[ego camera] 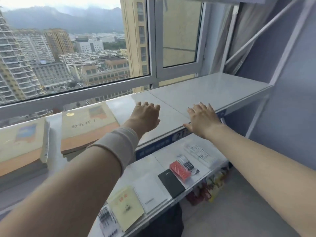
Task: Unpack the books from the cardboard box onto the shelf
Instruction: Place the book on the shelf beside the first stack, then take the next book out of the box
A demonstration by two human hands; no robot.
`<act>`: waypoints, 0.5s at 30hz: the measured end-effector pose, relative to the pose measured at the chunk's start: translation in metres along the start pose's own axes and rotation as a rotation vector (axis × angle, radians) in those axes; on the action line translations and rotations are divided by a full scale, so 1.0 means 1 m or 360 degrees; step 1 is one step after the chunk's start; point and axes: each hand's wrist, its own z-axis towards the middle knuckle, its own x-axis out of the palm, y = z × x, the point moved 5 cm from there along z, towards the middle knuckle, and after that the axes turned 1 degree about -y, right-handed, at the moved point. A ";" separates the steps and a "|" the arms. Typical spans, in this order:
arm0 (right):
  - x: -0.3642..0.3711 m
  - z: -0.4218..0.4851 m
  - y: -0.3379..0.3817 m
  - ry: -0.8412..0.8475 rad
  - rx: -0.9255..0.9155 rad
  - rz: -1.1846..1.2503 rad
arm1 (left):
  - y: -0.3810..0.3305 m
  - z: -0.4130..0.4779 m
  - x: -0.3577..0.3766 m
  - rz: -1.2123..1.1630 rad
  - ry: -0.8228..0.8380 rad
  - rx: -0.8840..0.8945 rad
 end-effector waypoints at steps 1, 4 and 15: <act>0.003 -0.012 -0.024 0.0015 0.0057 -0.0003 | -0.023 0.006 -0.007 -0.0022 -0.0020 0.0048; 0.013 -0.055 -0.104 0.0070 0.0255 -0.0016 | -0.104 0.026 -0.030 -0.0066 -0.0060 0.0222; 0.060 -0.300 -0.442 0.0302 0.0919 -0.0123 | -0.506 0.065 -0.123 -0.0296 -0.0180 0.0798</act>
